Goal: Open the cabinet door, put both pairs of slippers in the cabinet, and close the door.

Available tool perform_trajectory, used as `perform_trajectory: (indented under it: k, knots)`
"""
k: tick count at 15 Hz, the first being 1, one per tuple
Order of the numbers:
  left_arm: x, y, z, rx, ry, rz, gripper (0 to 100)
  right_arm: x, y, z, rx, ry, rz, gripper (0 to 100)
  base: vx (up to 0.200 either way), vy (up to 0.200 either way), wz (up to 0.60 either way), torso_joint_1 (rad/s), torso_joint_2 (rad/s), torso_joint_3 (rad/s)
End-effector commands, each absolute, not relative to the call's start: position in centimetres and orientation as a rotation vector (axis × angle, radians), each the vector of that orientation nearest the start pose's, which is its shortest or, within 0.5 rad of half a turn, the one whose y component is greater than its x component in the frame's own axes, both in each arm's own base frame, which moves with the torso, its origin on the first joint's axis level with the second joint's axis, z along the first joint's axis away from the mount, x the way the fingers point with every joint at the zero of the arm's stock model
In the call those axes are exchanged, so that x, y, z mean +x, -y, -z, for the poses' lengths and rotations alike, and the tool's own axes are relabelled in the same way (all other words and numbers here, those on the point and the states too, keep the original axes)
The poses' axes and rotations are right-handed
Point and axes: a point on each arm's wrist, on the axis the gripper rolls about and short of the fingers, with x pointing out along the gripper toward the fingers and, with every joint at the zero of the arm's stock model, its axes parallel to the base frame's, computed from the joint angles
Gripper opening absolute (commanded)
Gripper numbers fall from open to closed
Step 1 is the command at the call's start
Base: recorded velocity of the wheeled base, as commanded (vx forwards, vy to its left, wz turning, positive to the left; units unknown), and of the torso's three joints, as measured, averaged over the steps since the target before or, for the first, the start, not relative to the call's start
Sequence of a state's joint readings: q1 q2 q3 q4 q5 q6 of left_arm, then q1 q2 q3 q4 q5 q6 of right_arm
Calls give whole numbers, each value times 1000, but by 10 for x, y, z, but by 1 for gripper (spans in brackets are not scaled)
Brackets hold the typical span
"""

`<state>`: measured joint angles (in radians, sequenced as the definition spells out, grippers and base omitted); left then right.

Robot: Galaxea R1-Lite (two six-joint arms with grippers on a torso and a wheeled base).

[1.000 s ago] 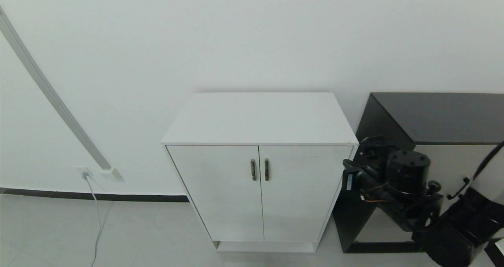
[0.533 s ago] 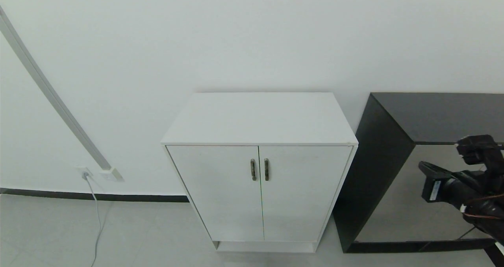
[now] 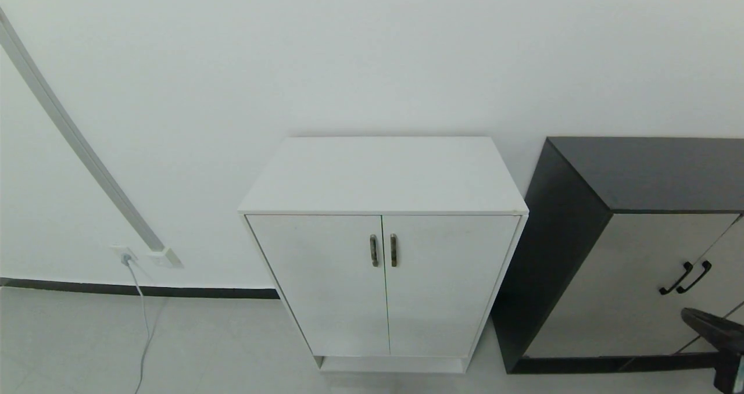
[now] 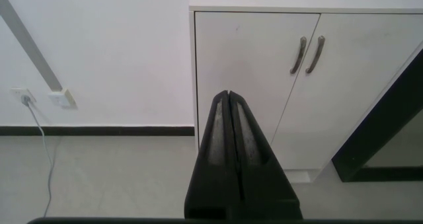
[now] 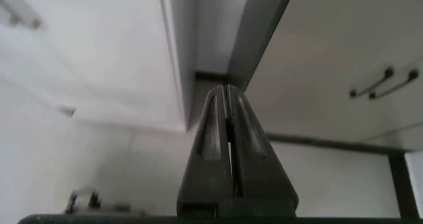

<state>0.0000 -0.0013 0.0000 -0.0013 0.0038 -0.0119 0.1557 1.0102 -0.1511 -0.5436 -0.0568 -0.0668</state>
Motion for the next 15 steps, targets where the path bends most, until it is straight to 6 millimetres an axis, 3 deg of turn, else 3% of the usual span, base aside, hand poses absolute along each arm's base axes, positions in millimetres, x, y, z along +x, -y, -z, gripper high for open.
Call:
perform_trajectory:
  k: [1,6,11,15]
  knots:
    - [-23,0,-76,-12,2,-5,0,71,-10,-139,-91,-259,-136,0,0,0,0,0,0,0]
    - [-23,0,-76,-12,2,-5,0,41,-6,-117,-96,-311,-137,0,0,0,0,0,0,0]
    - [-23,0,-76,-12,2,-5,0,27,-4,-95,-98,-331,-153,0,0,0,0,0,0,0]
    - [-23,0,-76,-12,2,-5,0,17,-3,-90,-96,-325,-176,0,0,0,0,0,0,0]
